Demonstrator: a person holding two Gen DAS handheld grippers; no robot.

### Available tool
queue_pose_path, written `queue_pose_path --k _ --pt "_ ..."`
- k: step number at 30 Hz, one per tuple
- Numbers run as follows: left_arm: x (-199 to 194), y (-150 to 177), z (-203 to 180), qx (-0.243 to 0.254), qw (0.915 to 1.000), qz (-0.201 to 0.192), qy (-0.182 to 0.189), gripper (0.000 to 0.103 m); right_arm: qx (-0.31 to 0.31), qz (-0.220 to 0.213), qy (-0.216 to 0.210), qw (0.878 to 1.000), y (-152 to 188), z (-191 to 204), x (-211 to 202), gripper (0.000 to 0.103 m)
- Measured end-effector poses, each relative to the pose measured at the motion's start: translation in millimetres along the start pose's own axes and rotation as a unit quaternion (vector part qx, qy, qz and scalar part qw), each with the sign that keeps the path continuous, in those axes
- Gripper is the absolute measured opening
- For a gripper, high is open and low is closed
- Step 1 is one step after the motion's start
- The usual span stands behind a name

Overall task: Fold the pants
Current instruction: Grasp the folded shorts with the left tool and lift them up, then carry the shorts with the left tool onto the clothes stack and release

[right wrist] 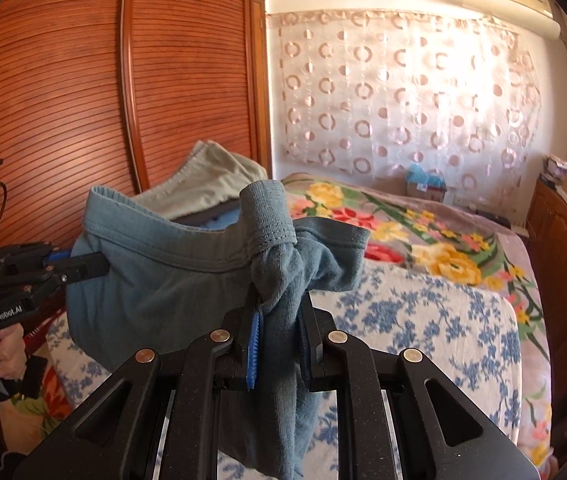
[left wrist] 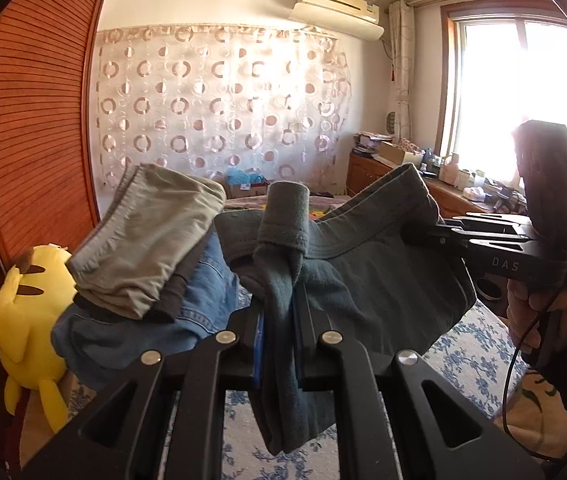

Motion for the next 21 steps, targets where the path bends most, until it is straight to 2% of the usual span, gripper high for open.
queue_pose_path --k 12,21 --pt "-5 -26 42 -0.011 0.9987 -0.035 -0.036 0.008 -0.043 -0.022 -0.017 0.999 -70 21 43 0.013" --pt "4 -41 78 -0.029 0.9963 -0.05 -0.062 0.008 -0.097 -0.026 -0.039 0.994 -128 41 103 0.013"
Point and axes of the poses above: each gripper's, at about its wrist camera, not at the fingertips, and x roughly the way its jaws point, z to its left, y to its underside, the point moved 2 cm from there along x, roughly the way its jaws point, and after that the axes turned 13 degrees about y, right-handed, at the moved point
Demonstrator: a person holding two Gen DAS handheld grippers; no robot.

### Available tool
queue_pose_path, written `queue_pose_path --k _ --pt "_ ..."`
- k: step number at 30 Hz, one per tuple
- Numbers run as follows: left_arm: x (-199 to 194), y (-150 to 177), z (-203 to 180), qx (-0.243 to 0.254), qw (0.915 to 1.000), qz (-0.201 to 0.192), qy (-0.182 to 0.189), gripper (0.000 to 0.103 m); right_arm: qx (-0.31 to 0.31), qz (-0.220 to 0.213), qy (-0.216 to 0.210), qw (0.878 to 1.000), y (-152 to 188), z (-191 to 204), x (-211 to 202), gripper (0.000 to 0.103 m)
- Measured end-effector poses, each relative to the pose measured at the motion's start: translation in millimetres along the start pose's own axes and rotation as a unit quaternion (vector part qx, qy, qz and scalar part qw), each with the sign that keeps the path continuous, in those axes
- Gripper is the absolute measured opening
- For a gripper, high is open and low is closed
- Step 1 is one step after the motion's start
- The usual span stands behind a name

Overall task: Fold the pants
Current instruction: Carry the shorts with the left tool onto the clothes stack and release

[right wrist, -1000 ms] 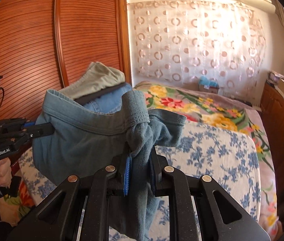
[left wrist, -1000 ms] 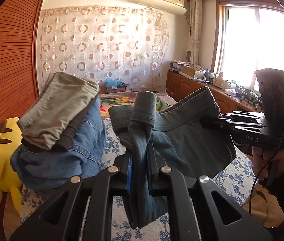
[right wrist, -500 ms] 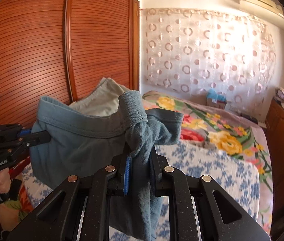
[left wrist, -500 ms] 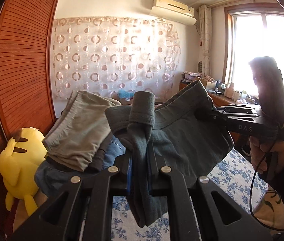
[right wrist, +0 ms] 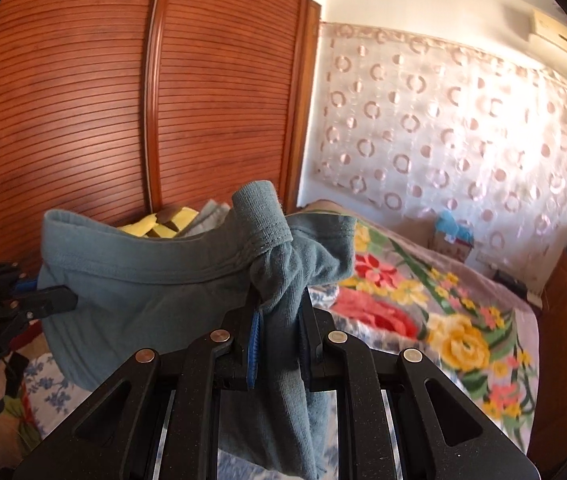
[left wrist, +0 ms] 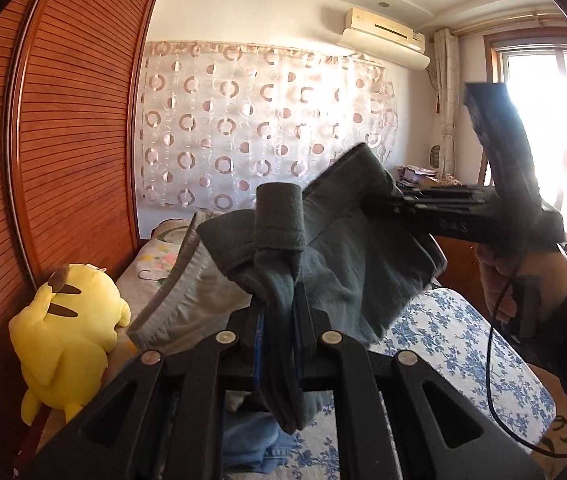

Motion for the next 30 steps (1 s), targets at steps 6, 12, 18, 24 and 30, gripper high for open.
queue_pose_path --k 6,12,18,24,30 --pt "7 -1 26 -0.031 0.9994 -0.002 -0.018 0.008 -0.036 -0.001 -0.029 0.999 -33 14 44 0.013" --pt "10 3 46 -0.056 0.9976 0.005 -0.039 0.008 -0.1 0.0 -0.065 0.993 -57 52 87 0.013" --pt "14 15 63 -0.085 0.9938 0.025 -0.067 0.011 -0.109 0.032 -0.093 0.989 -56 82 137 0.014" --pt "7 24 71 -0.089 0.9926 0.035 -0.075 0.015 -0.059 0.033 -0.097 0.993 -49 77 146 0.03" --pt "-3 23 71 -0.074 0.9937 0.031 -0.078 0.046 -0.006 0.004 -0.078 0.997 -62 50 129 0.054"
Point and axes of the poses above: each gripper's, at about its wrist camera, not at the fingertips, and x roughly the way its jaws point, z to its left, y to its underside, the point moved 2 cm from there along x, roughly the way its jaws point, and after that the axes turned 13 degrees about y, right-handed, at the moved point
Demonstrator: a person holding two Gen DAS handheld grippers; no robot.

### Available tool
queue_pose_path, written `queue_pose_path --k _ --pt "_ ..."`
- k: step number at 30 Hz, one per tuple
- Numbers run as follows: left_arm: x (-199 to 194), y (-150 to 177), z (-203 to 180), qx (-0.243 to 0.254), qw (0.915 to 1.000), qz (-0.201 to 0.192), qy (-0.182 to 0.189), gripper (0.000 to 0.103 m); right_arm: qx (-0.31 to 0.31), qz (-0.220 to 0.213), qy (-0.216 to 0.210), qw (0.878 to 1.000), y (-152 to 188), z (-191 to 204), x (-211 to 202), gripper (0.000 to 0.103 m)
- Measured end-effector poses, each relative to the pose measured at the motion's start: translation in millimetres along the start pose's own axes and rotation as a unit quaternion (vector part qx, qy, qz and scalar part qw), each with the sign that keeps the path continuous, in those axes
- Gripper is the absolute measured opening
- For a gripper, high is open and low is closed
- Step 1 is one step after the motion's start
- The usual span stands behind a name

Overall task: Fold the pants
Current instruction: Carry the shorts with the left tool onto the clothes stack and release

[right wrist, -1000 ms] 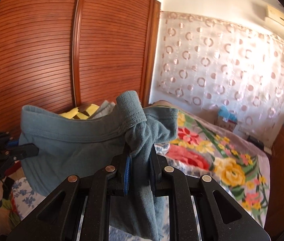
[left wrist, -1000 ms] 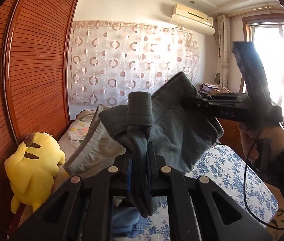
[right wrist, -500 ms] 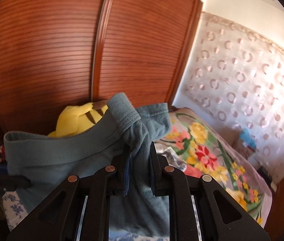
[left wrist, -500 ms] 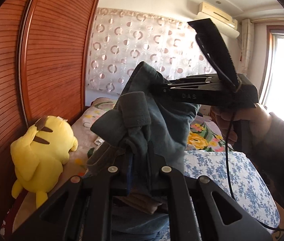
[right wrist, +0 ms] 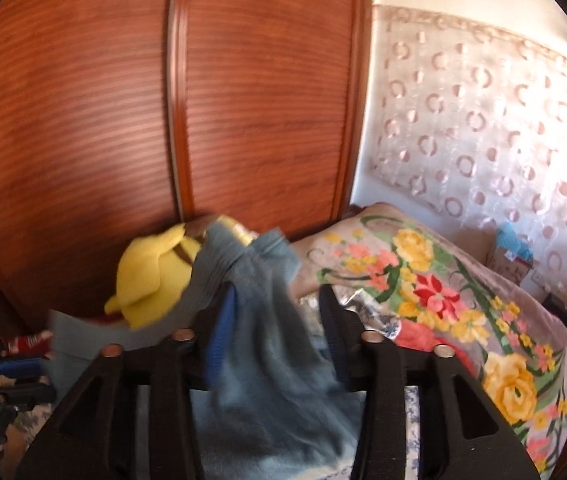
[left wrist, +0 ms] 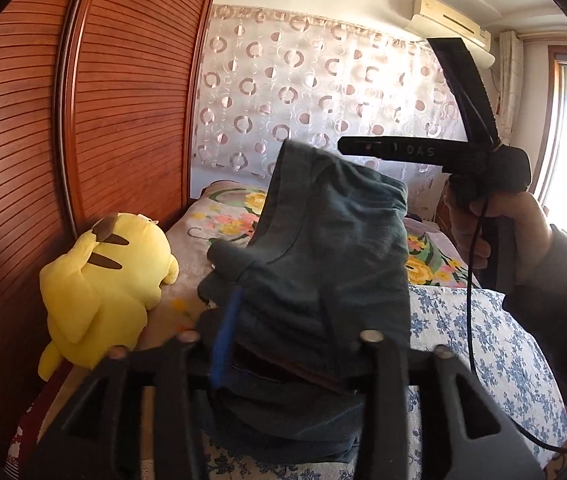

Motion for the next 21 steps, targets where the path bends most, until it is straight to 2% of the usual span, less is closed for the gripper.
queue_pose_path --k 3,5,10,13,16,21 --pt "0 -4 -3 0.013 0.9999 0.002 0.001 0.053 0.016 -0.004 0.004 1.0 -2 -10 -11 0.057" --pt "2 -7 -8 0.024 0.9997 0.002 0.006 0.066 0.018 -0.005 0.003 1.0 2 -10 -20 0.057" --pt "14 -11 -13 0.037 0.999 0.013 0.02 0.066 0.03 -0.003 -0.02 0.999 25 -5 -40 0.046" --pt "22 -6 -19 0.041 0.9985 0.027 0.026 0.066 0.032 0.008 -0.032 0.999 36 -2 -39 0.044" --pt "35 4 -16 0.035 0.9977 0.054 0.02 0.066 0.029 0.022 -0.015 0.999 43 -5 -26 0.044" --pt "43 12 -9 0.019 0.9972 0.07 0.018 0.066 0.047 0.043 0.009 0.998 49 -25 2 0.044"
Point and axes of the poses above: each gripper's, at about its wrist camera, not at the fingertips, and x roughly the way its jaws point, z to its left, y to its underside, the point moved 2 cm from there along x, roughly the way its jaws point, and after that the axes turned 13 degrees about y, right-handed, at the moved point
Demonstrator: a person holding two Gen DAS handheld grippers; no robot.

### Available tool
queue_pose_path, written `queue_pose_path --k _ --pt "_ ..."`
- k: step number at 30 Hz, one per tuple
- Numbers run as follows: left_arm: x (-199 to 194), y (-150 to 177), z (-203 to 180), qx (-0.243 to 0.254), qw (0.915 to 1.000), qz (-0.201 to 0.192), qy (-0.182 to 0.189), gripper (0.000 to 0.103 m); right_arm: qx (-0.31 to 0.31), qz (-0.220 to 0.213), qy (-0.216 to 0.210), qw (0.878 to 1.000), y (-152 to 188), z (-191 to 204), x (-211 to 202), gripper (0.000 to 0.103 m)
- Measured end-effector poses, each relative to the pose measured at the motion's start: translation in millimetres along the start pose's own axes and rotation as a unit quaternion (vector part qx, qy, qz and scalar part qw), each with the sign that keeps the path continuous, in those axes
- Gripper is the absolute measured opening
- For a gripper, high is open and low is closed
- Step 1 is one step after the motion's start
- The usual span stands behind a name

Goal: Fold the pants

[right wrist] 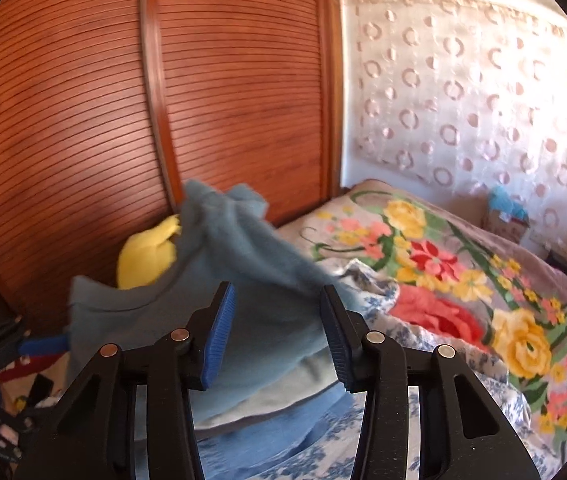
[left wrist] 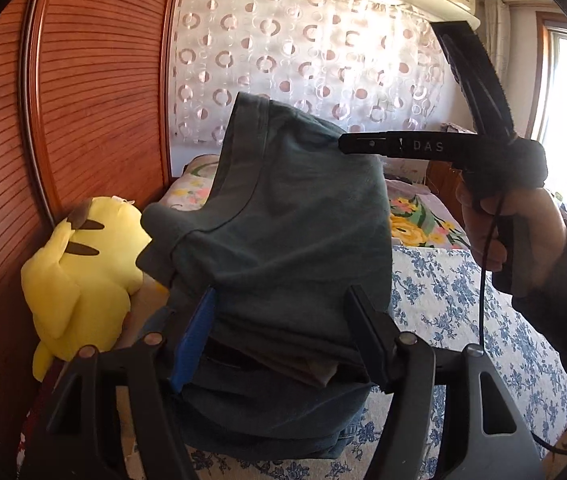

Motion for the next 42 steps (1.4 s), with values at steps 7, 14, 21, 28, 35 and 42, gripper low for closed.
queue_pose_path --k 7,14,21,28,35,42 --pt "-2 0 -5 0.007 0.9999 0.004 -0.012 0.066 0.021 0.006 0.004 1.0 12 -14 1 0.044" --pt "-10 0 -16 0.028 0.9993 -0.002 -0.026 0.067 0.034 -0.006 0.02 0.999 32 -16 -31 0.044" --pt "-22 4 -38 0.052 0.9984 -0.016 -0.014 0.077 0.056 -0.011 0.035 0.998 64 -28 -70 0.044" --pt "-36 6 -66 0.071 0.997 -0.03 0.001 0.091 0.075 -0.008 0.054 0.996 100 -42 -105 0.044" --pt "-47 7 -93 0.088 0.9954 -0.033 0.018 0.091 0.093 -0.019 0.079 0.992 124 -54 -149 0.044" --pt "-59 11 -124 0.104 0.9923 -0.036 0.056 0.092 0.119 -0.047 0.12 0.985 144 -64 -204 0.05"
Point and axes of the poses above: each gripper's, at about its wrist camera, not at the fingertips, and x roughly the way its jaws point, z to its left, y to its underside, the point moved 2 cm from there along x, roughly the way its jaws point, and after that the axes turned 13 degrees about y, right-handed, at the moved point
